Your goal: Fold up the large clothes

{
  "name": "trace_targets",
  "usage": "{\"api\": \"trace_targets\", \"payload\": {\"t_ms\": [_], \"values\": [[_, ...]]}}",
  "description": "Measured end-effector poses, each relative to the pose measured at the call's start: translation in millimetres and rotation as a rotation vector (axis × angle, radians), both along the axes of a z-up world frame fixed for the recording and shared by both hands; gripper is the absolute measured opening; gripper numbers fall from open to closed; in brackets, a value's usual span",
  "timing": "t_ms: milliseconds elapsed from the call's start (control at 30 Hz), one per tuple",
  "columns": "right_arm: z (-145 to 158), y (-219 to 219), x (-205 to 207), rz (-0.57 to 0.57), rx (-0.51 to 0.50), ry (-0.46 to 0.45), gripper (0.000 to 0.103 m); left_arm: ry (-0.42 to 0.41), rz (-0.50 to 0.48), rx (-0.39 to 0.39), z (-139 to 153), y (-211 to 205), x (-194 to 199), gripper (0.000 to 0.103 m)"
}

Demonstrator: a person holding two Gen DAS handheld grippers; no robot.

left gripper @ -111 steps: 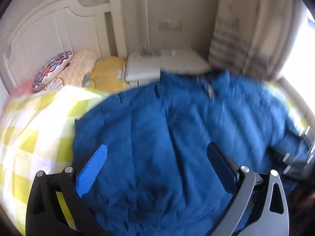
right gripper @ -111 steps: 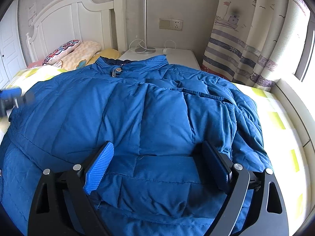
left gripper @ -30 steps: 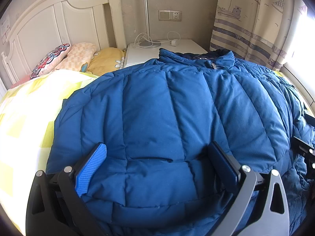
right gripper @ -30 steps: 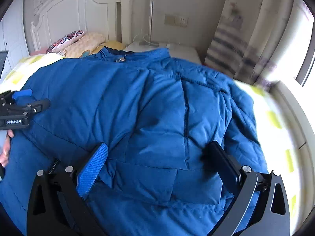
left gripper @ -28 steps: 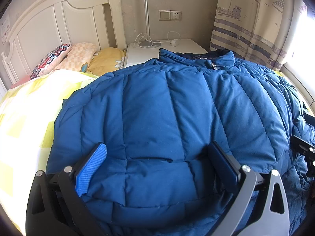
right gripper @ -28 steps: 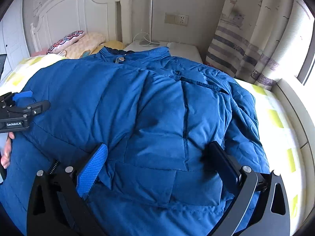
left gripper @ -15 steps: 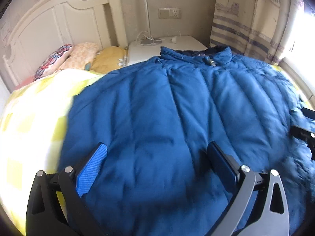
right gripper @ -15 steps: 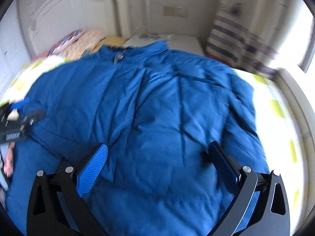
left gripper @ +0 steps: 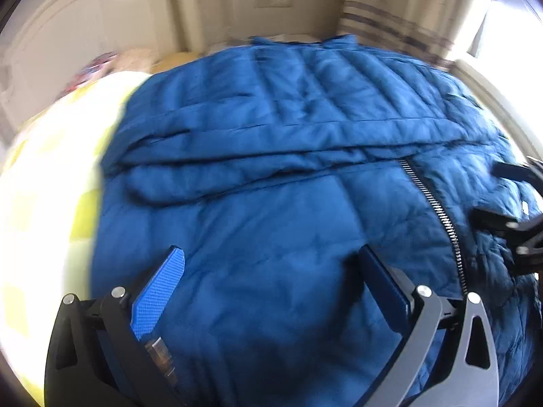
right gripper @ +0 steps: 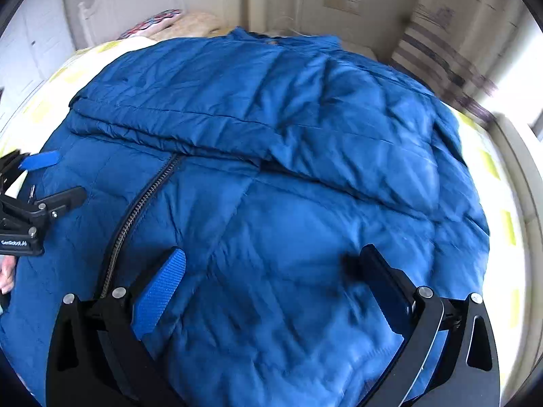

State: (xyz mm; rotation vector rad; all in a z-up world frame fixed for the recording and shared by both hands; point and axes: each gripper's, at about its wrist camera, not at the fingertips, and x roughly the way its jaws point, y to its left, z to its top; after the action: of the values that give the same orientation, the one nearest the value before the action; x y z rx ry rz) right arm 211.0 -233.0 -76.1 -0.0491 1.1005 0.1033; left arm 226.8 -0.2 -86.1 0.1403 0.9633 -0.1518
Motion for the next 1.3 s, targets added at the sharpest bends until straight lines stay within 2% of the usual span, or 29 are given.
{"api": "trace_targets", "payload": {"t_ms": [67, 133, 200, 233, 267, 300, 333, 433, 533, 567, 600, 633, 700, 767, 833, 900, 933, 967, 1000, 1067, 1133, 1200, 1267, 1300], "values": [[16.9, -0.7, -18.6, 0.021, 0.034, -0.052, 0.098, -0.032, -0.018, -0.053, 13.5, 4.6, -21.5, 0.101], [24.5, -0.7, -38.9, 0.048, 0.061, -0.085, 0.098, -0.056, -0.048, -0.073, 19.9, 4.9, -38.9, 0.101], [9.7, 2.4, -54.1, 0.074, 0.043, -0.035, 0.098, -0.051, -0.066, -0.022, 12.3, 0.6, -54.2, 0.101], [-2.0, 6.8, -60.5, 0.083, 0.022, 0.005, 0.098, -0.022, -0.076, 0.027, 0.5, -2.7, -57.3, 0.101], [-8.9, 6.8, -64.5, 0.091, 0.014, 0.002, 0.099, 0.005, -0.09, 0.052, -11.7, -4.3, -58.8, 0.101], [-7.1, 4.1, -71.0, 0.085, 0.023, -0.028, 0.099, -0.017, -0.089, 0.032, -12.6, -1.6, -61.4, 0.101], [-5.0, 3.0, -72.1, 0.078, 0.018, -0.014, 0.099, -0.006, -0.082, 0.017, -11.5, 2.9, -62.3, 0.101], [8.5, 1.0, -86.3, 0.051, 0.027, -0.028, 0.098, -0.025, -0.055, 0.032, -0.5, 4.8, -72.1, 0.101], [11.3, 9.8, -115.5, 0.129, 0.057, -0.051, 0.098, -0.072, -0.137, 0.006, 8.8, 1.6, -102.2, 0.101], [3.3, 16.3, -123.0, 0.155, 0.036, -0.03, 0.098, -0.067, -0.157, 0.024, 5.0, 0.0, -107.9, 0.101], [-5.4, 17.6, -131.4, 0.167, 0.009, -0.031, 0.099, -0.044, -0.164, 0.075, -6.1, -2.5, -111.9, 0.101], [-3.6, 16.5, -135.9, 0.161, 0.02, -0.054, 0.099, -0.028, -0.168, 0.079, -14.5, -1.0, -113.3, 0.101], [0.2, 12.7, -140.6, 0.146, 0.02, -0.039, 0.098, -0.024, -0.144, 0.018, -13.2, 10.7, -114.8, 0.101], [11.8, 12.5, -149.5, 0.118, -0.015, -0.057, 0.098, -0.028, -0.111, 0.009, -6.8, 18.7, -119.7, 0.101], [23.6, 18.7, -166.4, 0.169, -0.004, -0.094, 0.098, -0.075, -0.138, -0.006, 3.8, 22.1, -136.0, 0.101], [22.2, 25.5, -179.0, 0.222, -0.011, -0.092, 0.098, -0.072, -0.168, 0.004, 2.0, 17.9, -151.3, 0.101], [12.0, 29.6, -183.5, 0.244, -0.028, -0.059, 0.098, -0.05, -0.172, 0.03, -5.7, 16.7, -153.9, 0.101], [2.7, 28.1, -186.4, 0.243, -0.025, -0.037, 0.098, -0.028, -0.174, 0.047, -12.9, 16.4, -155.3, 0.101], [0.9, 20.7, -189.8, 0.223, 0.023, -0.05, 0.099, -0.019, -0.173, 0.023, -17.8, 21.1, -156.7, 0.101], [5.2, 14.7, -195.8, 0.199, 0.034, -0.05, 0.098, -0.009, -0.154, -0.014, -15.4, 30.0, -159.5, 0.101], [13.2, 13.9, -206.5, 0.178, -0.004, -0.075, 0.098, -0.043, -0.144, 0.011, -7.4, 33.9, -170.8, 0.101], [17.0, 14.7, -219.6, 0.198, -0.003, -0.092, 0.098, -0.073, -0.175, 0.035, -3.3, 33.1, -184.9, 0.101], [8.3, 6.9, -226.5, 0.2, 0.018, -0.069, 0.098, -0.068, -0.181, 0.062, -10.4, 35.2, -192.1, 0.101], [1.0, -2.2, -230.7, 0.177, 0.059, -0.077, 0.099, -0.062, -0.175, 0.037, -16.2, 41.2, -193.4, 0.101]]}}
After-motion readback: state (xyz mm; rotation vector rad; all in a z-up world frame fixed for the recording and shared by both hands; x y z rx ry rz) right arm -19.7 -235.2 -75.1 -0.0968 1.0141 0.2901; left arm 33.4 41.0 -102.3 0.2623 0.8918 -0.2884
